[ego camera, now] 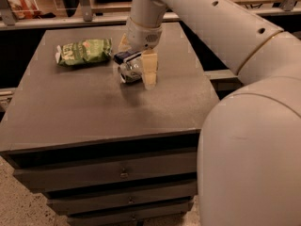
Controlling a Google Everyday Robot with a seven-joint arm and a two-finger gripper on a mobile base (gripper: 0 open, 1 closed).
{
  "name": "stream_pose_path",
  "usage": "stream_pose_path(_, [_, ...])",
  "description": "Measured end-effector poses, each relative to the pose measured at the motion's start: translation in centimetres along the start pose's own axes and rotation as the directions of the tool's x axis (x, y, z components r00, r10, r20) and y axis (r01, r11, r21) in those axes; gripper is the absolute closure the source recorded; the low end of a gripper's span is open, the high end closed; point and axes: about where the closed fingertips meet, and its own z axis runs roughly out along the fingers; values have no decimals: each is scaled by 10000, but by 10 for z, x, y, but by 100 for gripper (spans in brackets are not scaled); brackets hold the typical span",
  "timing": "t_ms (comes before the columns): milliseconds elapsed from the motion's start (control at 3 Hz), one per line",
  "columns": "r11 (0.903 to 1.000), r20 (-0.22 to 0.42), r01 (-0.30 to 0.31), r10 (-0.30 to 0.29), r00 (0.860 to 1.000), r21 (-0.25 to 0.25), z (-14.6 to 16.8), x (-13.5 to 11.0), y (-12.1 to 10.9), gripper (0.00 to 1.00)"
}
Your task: Place 7up can upright
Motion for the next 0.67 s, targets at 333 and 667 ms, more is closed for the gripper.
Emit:
stream_pose_path(333, [9998,-224,55,-59,9997,-173,11,-4,-8,0])
stream_pose_path(667, [9992,-208,139,-147,9997,-374,19,-6,-13,18])
